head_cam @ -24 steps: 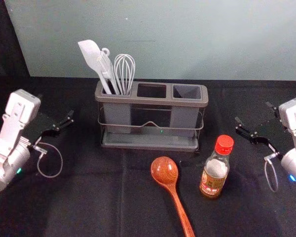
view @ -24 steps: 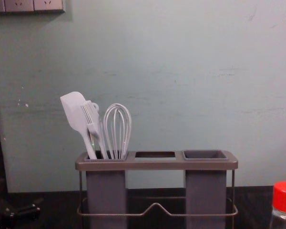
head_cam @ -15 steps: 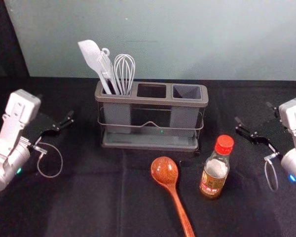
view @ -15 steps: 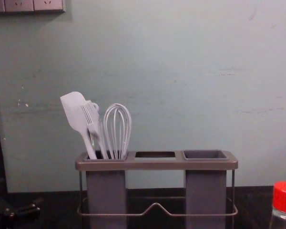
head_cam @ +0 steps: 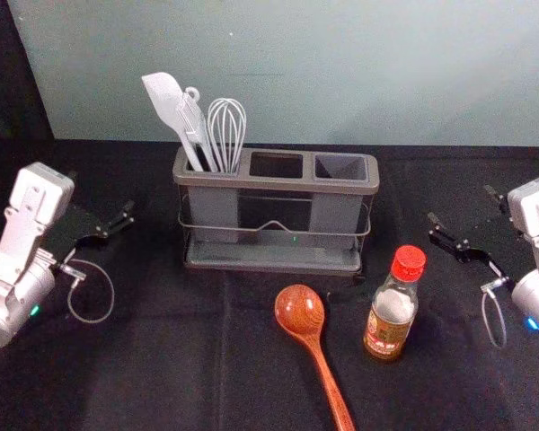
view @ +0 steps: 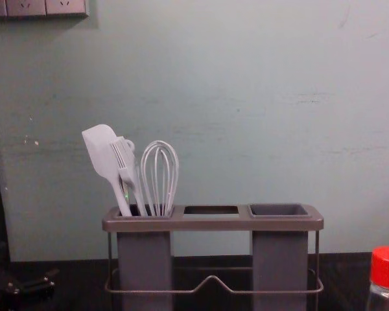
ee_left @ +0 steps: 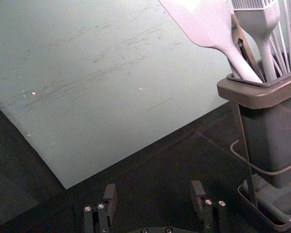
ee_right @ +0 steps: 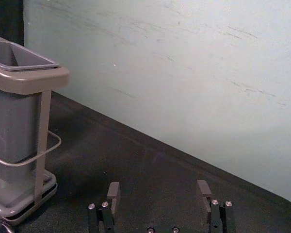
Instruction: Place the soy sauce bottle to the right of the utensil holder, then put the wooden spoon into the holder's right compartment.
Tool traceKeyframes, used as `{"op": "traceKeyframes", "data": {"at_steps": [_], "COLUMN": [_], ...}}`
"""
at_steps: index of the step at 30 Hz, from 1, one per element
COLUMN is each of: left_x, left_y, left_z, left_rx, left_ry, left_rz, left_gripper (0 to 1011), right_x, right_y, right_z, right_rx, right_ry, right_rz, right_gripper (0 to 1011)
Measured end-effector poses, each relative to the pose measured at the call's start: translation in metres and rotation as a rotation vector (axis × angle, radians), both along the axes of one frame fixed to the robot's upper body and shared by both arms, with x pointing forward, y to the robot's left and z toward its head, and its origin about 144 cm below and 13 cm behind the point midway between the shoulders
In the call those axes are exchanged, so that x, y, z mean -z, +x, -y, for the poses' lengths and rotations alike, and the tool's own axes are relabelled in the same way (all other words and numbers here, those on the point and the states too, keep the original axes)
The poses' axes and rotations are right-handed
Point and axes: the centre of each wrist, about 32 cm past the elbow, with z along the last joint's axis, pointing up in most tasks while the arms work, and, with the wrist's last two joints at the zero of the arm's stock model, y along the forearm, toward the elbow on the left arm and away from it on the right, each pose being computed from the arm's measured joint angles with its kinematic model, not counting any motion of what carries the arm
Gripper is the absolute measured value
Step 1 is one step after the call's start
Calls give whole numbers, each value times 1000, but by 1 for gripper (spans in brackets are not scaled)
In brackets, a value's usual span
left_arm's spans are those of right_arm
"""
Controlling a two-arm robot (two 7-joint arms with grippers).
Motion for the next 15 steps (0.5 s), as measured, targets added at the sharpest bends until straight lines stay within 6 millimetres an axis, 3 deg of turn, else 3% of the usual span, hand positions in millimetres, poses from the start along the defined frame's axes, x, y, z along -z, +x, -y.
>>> {"op": "traceKeyframes", "data": {"at_steps": [15], "left_x": [0], "left_y": [0], "left_z": [0], "left_rx": [0], "left_ry": [0], "left_rz": [0], "left_gripper": [1005], "right_x": [0], "right_y": [0], "right_z": [0], "right_rx": [0], "right_ry": [0], "right_rz": [0], "right_gripper": [1004]}}
